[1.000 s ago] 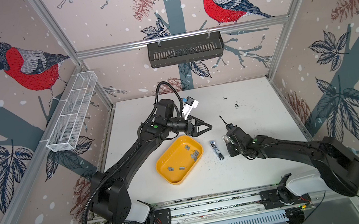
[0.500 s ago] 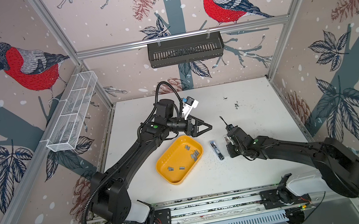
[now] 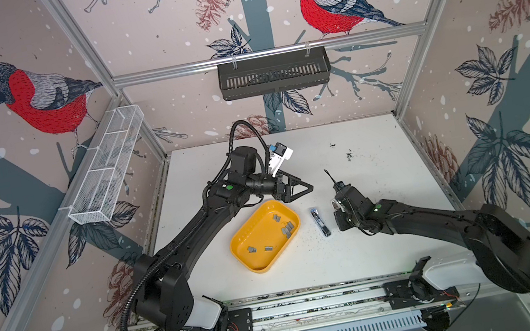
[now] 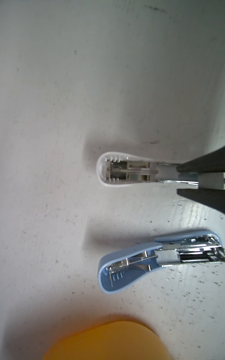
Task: Load the staples into the stapler
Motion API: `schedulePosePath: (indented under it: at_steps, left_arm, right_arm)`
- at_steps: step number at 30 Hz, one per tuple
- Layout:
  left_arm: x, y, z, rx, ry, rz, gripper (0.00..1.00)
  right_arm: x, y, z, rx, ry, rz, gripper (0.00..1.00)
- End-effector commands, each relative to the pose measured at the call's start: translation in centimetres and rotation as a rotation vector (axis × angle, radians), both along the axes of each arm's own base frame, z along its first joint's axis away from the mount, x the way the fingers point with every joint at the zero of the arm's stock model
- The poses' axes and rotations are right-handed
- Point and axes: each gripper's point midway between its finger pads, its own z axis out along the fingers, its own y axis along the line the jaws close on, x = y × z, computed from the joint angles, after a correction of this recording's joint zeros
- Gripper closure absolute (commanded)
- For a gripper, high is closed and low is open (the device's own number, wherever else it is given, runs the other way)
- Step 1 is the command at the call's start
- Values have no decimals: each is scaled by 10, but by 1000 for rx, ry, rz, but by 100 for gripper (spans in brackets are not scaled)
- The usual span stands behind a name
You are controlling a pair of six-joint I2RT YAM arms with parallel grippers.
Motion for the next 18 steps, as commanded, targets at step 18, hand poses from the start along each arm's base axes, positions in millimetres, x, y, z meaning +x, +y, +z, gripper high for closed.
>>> schedulePosePath:
  at_steps: [18]
  left_arm:
    - [-4, -1, 8, -20, -27, -26, 3]
  right_arm:
    - [0, -7, -8, -73, 8, -12, 93]
